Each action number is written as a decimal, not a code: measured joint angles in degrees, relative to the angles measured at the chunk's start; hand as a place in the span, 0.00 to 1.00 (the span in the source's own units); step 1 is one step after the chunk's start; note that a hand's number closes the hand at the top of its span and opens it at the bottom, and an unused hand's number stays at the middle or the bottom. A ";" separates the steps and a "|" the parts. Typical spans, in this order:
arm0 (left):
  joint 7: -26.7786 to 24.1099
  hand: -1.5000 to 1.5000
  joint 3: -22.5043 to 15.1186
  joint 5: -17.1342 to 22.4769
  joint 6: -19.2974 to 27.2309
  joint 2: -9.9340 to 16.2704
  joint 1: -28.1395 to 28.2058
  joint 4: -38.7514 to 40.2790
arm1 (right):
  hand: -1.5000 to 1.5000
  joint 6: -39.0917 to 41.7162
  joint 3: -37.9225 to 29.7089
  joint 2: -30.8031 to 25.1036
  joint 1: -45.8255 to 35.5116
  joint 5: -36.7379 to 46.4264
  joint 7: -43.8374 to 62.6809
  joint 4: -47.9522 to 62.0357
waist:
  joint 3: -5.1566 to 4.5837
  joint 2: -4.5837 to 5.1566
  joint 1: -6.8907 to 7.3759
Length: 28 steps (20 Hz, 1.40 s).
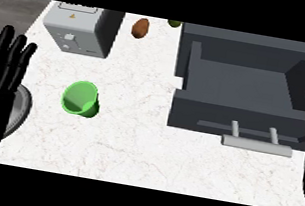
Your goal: Pick up the cup, place it into the drawer and close the drawer
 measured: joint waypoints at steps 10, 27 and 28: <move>1.97 0.00 7.04 21.15 -13.47 6.15 -1.68 9.75 | 0.00 4.06 2.77 -1.88 -0.59 -0.46 2.60 2.51 | -1.26 1.28 -1.27; -10.51 0.00 13.49 18.86 -23.37 10.81 -10.09 46.20 | 0.00 9.21 -1.85 -4.29 -9.75 -3.74 3.40 13.08 | -1.30 1.23 -1.51; -11.19 0.00 13.82 18.45 -23.66 11.18 -10.43 48.09 | 0.00 9.09 -1.79 -4.19 -9.54 -3.85 4.34 11.90 | -1.30 1.22 -1.54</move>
